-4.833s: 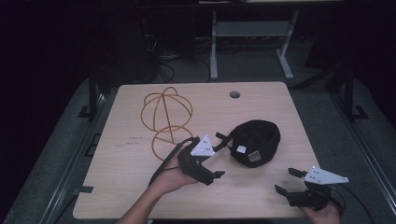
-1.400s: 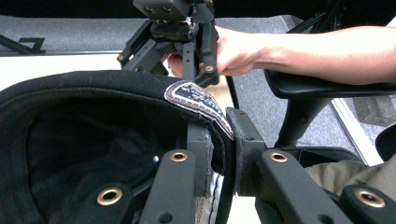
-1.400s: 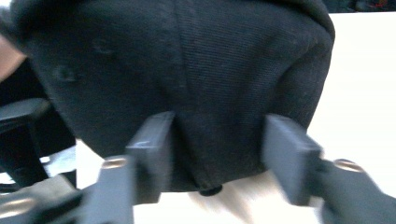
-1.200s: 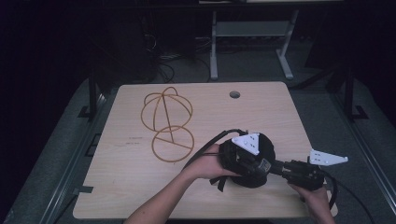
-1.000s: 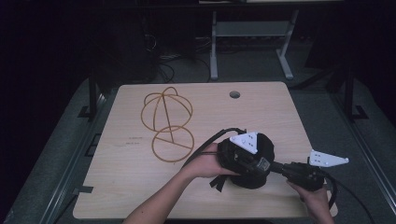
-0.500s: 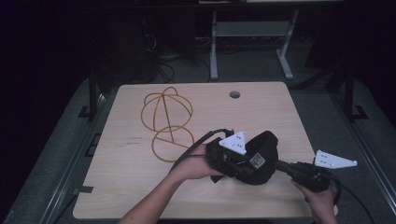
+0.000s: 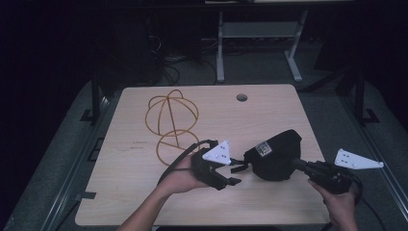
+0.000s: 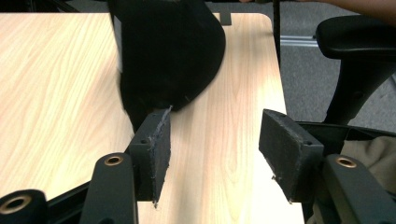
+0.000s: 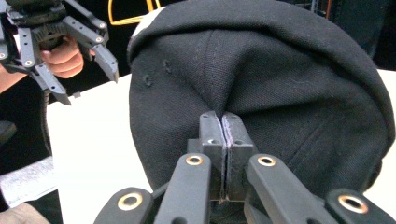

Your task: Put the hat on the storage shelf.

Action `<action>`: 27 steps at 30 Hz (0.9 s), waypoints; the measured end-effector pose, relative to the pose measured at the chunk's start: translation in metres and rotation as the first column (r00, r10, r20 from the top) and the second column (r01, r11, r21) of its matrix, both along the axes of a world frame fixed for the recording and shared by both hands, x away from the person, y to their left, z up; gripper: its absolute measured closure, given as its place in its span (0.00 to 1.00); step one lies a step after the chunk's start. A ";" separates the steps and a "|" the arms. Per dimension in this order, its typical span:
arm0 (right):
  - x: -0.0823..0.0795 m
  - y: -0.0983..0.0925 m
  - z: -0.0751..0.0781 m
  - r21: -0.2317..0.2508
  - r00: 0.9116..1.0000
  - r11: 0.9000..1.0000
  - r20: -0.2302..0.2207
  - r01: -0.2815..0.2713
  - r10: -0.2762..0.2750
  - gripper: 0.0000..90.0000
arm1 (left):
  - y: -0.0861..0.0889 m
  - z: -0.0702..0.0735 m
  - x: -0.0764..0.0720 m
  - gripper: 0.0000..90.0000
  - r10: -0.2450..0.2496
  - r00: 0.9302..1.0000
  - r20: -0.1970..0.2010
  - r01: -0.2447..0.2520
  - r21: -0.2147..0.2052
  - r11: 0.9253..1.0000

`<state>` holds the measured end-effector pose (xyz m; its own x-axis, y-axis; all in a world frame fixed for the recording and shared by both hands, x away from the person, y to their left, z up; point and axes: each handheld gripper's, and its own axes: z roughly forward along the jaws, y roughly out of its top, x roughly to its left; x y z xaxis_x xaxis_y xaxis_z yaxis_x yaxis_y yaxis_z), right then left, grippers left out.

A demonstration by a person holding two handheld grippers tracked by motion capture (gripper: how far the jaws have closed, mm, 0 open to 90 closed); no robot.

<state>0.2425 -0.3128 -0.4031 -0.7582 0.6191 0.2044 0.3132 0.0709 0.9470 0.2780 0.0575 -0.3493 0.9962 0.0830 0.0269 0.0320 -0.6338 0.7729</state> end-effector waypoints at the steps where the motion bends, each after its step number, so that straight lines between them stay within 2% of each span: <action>1: 0.000 0.000 0.000 0.000 1.000 1.000 0.000 0.000 0.000 0.99 | 0.000 0.000 0.000 0.47 0.000 1.000 0.000 0.000 0.000 1.000; 2: 0.001 0.000 0.006 -0.017 1.000 1.000 0.002 0.000 0.000 0.99 | 0.007 -0.003 0.000 0.47 0.011 1.000 0.000 -0.011 -0.005 1.000; 7: 0.003 0.001 0.015 -0.053 1.000 0.998 0.019 0.021 -0.020 0.99 | 0.021 -0.010 -0.001 0.47 0.035 0.999 -0.010 -0.035 -0.012 0.999; 8: 0.005 0.002 0.020 -0.065 0.999 0.998 0.022 0.024 -0.023 0.99 | 0.029 -0.013 -0.001 0.46 0.042 0.999 -0.020 -0.042 -0.020 0.999; 11: 0.008 0.004 0.028 -0.093 0.999 0.995 0.033 0.024 -0.021 0.99 | 0.037 -0.017 -0.001 0.46 0.049 0.998 -0.038 -0.051 -0.030 0.998; 14: 0.010 0.005 0.036 -0.114 0.999 0.993 0.037 0.029 -0.025 0.99 | 0.047 -0.023 -0.002 0.44 0.072 0.997 -0.040 -0.073 -0.036 0.997; 16: 0.013 0.006 0.046 -0.124 0.999 0.992 0.046 0.030 -0.024 0.99 | 0.053 -0.030 -0.004 0.42 0.099 0.995 -0.026 -0.100 -0.045 0.994; 18: 0.013 0.007 0.048 -0.125 0.999 0.992 0.045 0.028 -0.022 0.99 | 0.055 -0.034 -0.004 0.42 0.112 0.993 -0.030 -0.113 -0.054 0.992; 20: 0.015 0.011 0.056 -0.150 0.999 0.988 0.045 0.027 -0.021 0.99 | 0.058 -0.042 -0.005 0.40 0.142 0.990 -0.011 -0.142 -0.057 0.988; 22: 0.017 0.014 0.058 -0.158 0.999 0.987 0.039 0.027 -0.021 0.99 | 0.059 -0.045 -0.006 0.40 0.148 0.989 -0.003 -0.148 -0.058 0.987; 24: 0.019 0.017 0.060 -0.162 0.999 0.987 0.037 0.024 -0.018 0.99 | 0.058 -0.050 -0.009 0.37 0.165 0.986 0.022 -0.164 -0.041 0.986; 27: 0.020 0.020 0.061 -0.165 0.999 0.986 0.037 0.018 -0.012 0.99 | 0.058 -0.053 -0.011 0.37 0.164 0.986 0.027 -0.162 -0.047 0.986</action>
